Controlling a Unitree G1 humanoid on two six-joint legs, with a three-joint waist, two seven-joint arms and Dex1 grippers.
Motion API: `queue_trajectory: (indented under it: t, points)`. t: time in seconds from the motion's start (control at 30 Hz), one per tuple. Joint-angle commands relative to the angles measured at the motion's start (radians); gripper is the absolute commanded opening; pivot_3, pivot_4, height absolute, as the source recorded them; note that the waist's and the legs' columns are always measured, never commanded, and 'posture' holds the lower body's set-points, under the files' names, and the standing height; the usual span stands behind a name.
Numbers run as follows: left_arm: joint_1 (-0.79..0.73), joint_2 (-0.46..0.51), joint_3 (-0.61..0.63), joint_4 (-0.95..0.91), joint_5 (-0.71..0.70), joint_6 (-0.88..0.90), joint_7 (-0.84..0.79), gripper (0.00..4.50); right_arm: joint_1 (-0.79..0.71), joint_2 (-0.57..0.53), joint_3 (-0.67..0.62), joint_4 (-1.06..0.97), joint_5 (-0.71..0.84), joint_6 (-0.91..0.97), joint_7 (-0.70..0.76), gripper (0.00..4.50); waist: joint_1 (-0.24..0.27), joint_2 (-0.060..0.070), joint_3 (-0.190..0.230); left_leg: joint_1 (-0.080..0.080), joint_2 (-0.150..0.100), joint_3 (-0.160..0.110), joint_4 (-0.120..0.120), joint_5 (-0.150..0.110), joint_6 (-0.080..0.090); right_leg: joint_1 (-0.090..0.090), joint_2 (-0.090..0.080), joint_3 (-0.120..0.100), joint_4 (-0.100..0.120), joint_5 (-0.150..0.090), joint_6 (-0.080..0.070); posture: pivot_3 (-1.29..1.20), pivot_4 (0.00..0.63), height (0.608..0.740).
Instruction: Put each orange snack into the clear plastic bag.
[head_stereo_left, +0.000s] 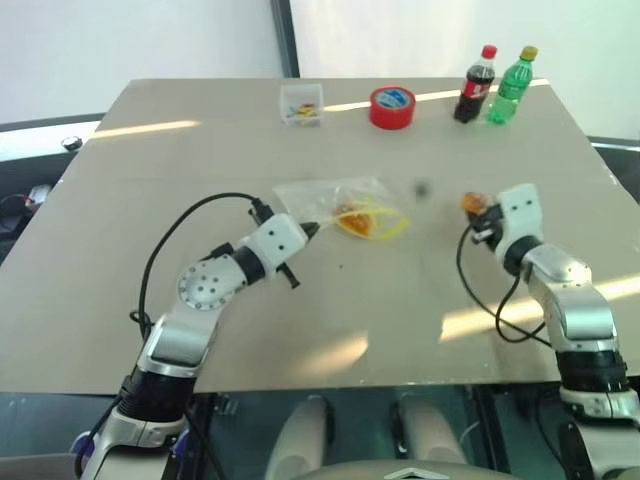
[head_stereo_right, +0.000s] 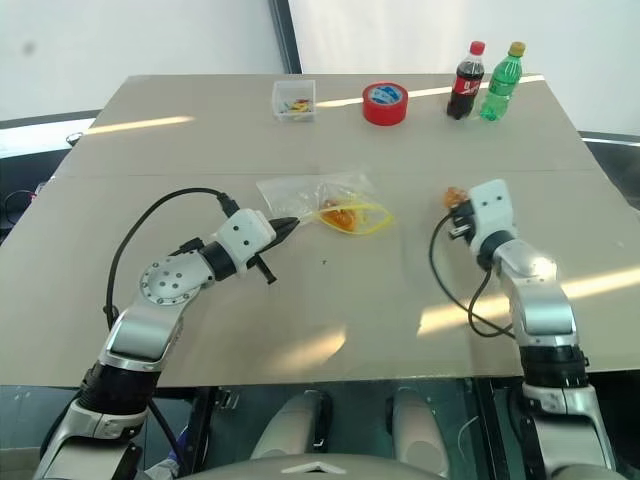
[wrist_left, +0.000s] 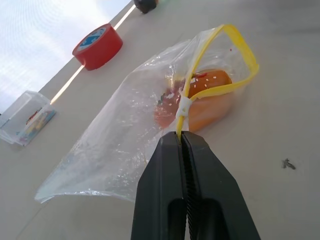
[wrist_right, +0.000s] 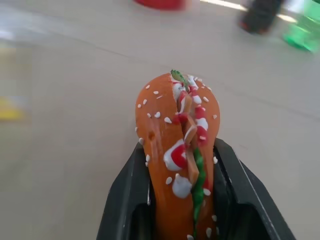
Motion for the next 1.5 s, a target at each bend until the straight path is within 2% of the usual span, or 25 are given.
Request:
queue_trajectory:
  t: [0.03,0.27,0.53,0.77,0.93,1.07,1.3,1.5]
  points:
    - [-0.012,-0.005,0.013,-0.033,-0.012,-0.006,0.008,0.0,-0.007,0.002,0.091,-0.17,0.057,0.072,0.076,1.03,0.002,0.0,0.0,0.0,0.0,0.0,0.0,0.0,0.0,0.0,0.0,0.0,0.0,0.0,0.0,0.0,0.15,0.74]
    - [-0.006,-0.004,0.015,-0.059,-0.01,-0.004,0.003,0.0,-0.043,0.026,0.196,-0.181,0.044,0.122,0.09,1.03,0.01,0.0,0.0,0.0,-0.001,-0.002,0.001,0.0,0.0,0.001,-0.001,-0.002,-0.001,0.0,0.0,0.0,0.15,0.74]
    - [0.024,0.016,0.016,-0.086,-0.018,-0.027,-0.023,0.0,-0.162,0.143,0.231,0.054,-0.071,0.099,-0.044,1.03,0.003,0.0,0.0,0.0,-0.001,-0.002,0.0,0.0,0.0,0.001,0.0,-0.002,0.0,0.0,0.0,0.0,0.15,0.74]
    - [0.042,0.029,0.012,-0.101,-0.028,-0.057,-0.05,0.0,-0.197,0.221,0.203,0.13,-0.072,0.098,-0.072,1.03,0.004,0.0,0.0,0.0,-0.001,-0.002,0.0,0.0,0.0,0.0,-0.001,-0.001,-0.001,0.0,0.0,0.0,0.15,0.74]
    - [0.089,0.05,-0.005,-0.127,-0.05,-0.075,-0.102,0.0,-0.228,0.35,0.1,0.163,0.022,0.157,-0.116,1.03,-0.001,0.0,0.0,0.0,0.0,-0.001,0.0,0.0,0.0,-0.001,-0.001,0.0,0.0,0.0,0.0,0.0,0.15,0.74]
    - [0.106,0.057,0.001,-0.133,-0.067,-0.085,-0.124,0.0,-0.262,0.401,0.059,0.232,0.046,0.153,-0.131,1.03,0.002,0.0,0.0,0.0,0.0,-0.001,0.0,0.0,0.0,-0.001,-0.001,-0.001,0.0,0.0,0.0,0.0,0.15,0.74]
    - [0.116,0.067,0.007,-0.133,-0.074,-0.109,-0.139,0.0,-0.29,0.436,0.057,0.312,0.083,0.103,-0.067,1.03,0.001,0.001,0.0,0.0,-0.001,-0.001,-0.001,0.0,0.0,-0.001,-0.001,-0.001,0.0,0.0,0.0,0.0,0.15,0.74]
    - [0.115,0.061,0.012,-0.133,-0.065,-0.109,-0.116,0.0,-0.255,0.369,0.186,0.273,0.071,0.044,0.11,1.03,0.0,0.001,0.0,0.0,-0.001,-0.001,-0.001,0.0,0.0,-0.001,0.0,-0.001,0.0,0.0,0.0,0.0,0.15,0.74]
